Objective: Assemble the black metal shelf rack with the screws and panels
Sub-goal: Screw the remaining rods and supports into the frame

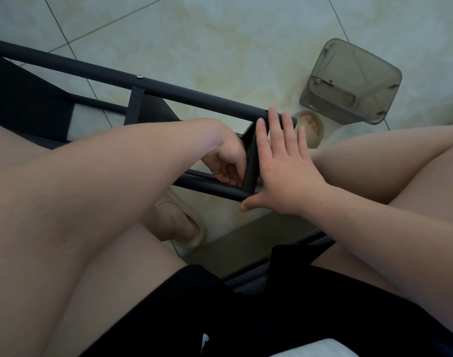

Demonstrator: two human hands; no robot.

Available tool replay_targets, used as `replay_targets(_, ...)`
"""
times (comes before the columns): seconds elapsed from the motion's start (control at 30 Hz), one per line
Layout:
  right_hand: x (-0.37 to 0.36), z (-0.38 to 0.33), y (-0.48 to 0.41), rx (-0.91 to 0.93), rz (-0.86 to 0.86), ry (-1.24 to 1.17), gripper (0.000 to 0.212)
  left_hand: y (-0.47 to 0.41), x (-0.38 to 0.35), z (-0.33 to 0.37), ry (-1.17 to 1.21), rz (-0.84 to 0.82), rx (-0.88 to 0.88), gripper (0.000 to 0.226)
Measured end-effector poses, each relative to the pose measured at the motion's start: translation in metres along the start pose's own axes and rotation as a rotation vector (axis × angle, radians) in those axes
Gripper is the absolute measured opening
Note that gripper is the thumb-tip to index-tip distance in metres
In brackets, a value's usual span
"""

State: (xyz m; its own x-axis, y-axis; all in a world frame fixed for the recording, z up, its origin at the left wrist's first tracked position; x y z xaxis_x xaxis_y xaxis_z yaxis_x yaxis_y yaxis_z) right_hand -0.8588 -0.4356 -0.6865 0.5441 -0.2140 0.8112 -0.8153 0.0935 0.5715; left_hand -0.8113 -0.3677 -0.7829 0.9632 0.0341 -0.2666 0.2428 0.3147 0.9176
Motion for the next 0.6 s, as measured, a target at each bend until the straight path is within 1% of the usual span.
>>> replay_targets(0.3, 0.0007, 0.0025, -0.0007, -0.010, 0.011, 0.044, 0.159, 0.0022, -0.0024, 0.0055, 0.034, -0.016, -0.059, 0.038)
replay_targets(0.43, 0.0011, 0.0021, -0.0005, -0.010, 0.010, 0.057, 0.159, 0.0022, -0.0035, 0.0058, 0.061, -0.032, -0.082, 0.038)
replay_targets(0.5, 0.0020, 0.0030, -0.0016, -0.013, 0.009, 0.057, 0.159, 0.0027, -0.0029, 0.0046, 0.034, -0.039, -0.073, 0.032)
replay_targets(0.6, 0.0033, 0.0042, -0.0027, -0.015, 0.009, 0.043, 0.159, 0.0045, -0.0002, 0.0007, -0.017, -0.026, -0.036, 0.011)
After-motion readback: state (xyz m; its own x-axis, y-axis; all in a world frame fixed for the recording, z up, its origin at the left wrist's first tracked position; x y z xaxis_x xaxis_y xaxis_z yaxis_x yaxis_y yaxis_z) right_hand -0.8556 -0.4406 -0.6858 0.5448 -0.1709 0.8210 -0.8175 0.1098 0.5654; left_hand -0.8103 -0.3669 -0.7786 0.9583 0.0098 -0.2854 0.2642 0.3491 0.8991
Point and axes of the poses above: each hand's wrist, its own y-axis away from the middle knuckle, its own x-axis out of the back of the hand, z = x × y, the point moved 8 cm from there along -y, towards the middle knuckle, and after that the axes turned 1 degree about -x, right-handed, at the moved point
